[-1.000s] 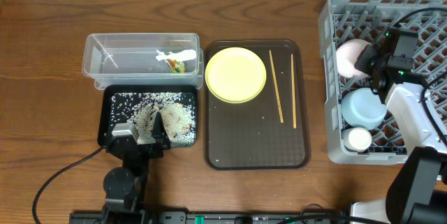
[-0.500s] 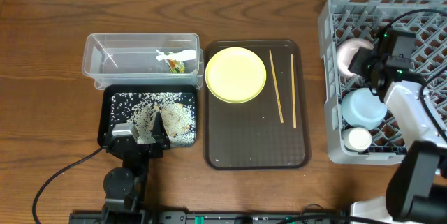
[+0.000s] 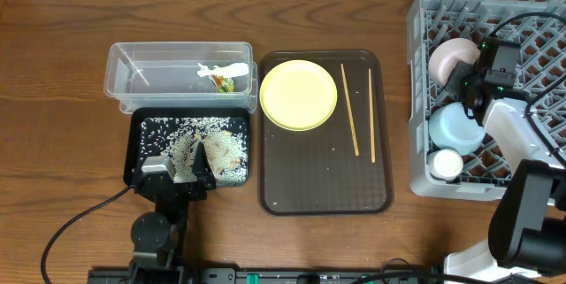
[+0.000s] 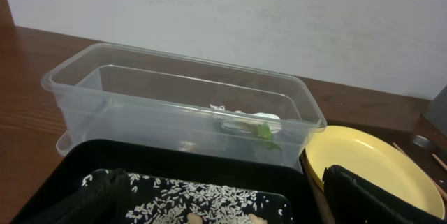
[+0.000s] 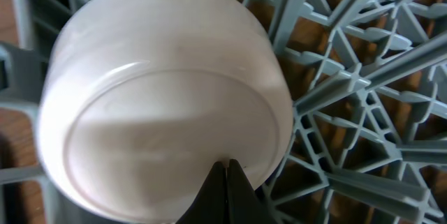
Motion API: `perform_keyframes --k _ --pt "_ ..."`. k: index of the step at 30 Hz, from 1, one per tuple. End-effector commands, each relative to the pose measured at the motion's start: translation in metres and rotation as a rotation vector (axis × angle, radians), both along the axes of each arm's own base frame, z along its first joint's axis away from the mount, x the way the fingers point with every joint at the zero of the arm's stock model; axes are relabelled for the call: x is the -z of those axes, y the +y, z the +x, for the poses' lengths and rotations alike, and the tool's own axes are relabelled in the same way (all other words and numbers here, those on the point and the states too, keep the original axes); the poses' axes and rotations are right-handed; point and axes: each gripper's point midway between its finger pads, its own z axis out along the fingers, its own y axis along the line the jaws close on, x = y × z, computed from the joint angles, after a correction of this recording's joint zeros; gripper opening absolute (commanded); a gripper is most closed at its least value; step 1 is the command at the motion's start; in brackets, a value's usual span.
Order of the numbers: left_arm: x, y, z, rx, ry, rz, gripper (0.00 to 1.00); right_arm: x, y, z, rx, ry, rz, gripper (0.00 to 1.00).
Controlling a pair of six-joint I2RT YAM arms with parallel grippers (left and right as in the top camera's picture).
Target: Sort waste into correct bins and load items into the dishwasher rack
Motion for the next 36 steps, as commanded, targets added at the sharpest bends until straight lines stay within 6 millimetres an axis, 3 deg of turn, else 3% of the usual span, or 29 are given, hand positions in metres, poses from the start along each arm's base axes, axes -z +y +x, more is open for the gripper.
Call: perform_keyframes --k 1,5,10,19,24,25,28,30,33,36 --pt "0.017 0.003 0.0 -0.011 0.045 0.022 0.9 -0.036 0.0 0.002 -0.026 -0.087 0.024 0.01" --pt "0.017 0.003 0.0 -0.011 0.045 0.022 0.9 -0.047 0.008 -0.013 -0.023 -0.069 0.057 0.01" --pt "0.017 0.003 0.0 -0.011 0.045 0.022 0.9 -0.043 0.016 -0.032 0.002 -0.008 0.123 0.01" --pt "0.018 0.003 0.0 -0.011 0.046 0.022 0.9 -0.031 0.091 -0.055 -0.215 0.106 0.4 0.03" --pt "0.017 0.003 0.0 -0.011 0.045 0.022 0.9 -0.017 0.106 -0.077 -0.225 0.223 0.37 0.01" --pt "0.017 0.003 0.0 -0.011 0.045 0.022 0.9 -0.019 0.114 -0.078 -0.269 0.22 0.38 0.02" --pt "0.017 0.003 0.0 -0.01 0.045 0.022 0.9 -0.039 0.165 -0.083 -0.587 0.158 0.461 0.08" --pt "0.018 0.003 0.0 -0.011 0.046 0.022 0.9 -0.048 0.192 -0.091 -0.686 0.15 0.509 0.14" --pt "0.018 0.003 0.0 -0.011 0.046 0.022 0.9 -0.041 0.219 -0.108 -0.751 0.217 0.485 0.32" --pt "0.018 0.003 0.0 -0.011 0.046 0.022 0.9 -0.028 0.231 -0.12 -0.772 0.29 0.367 0.36"
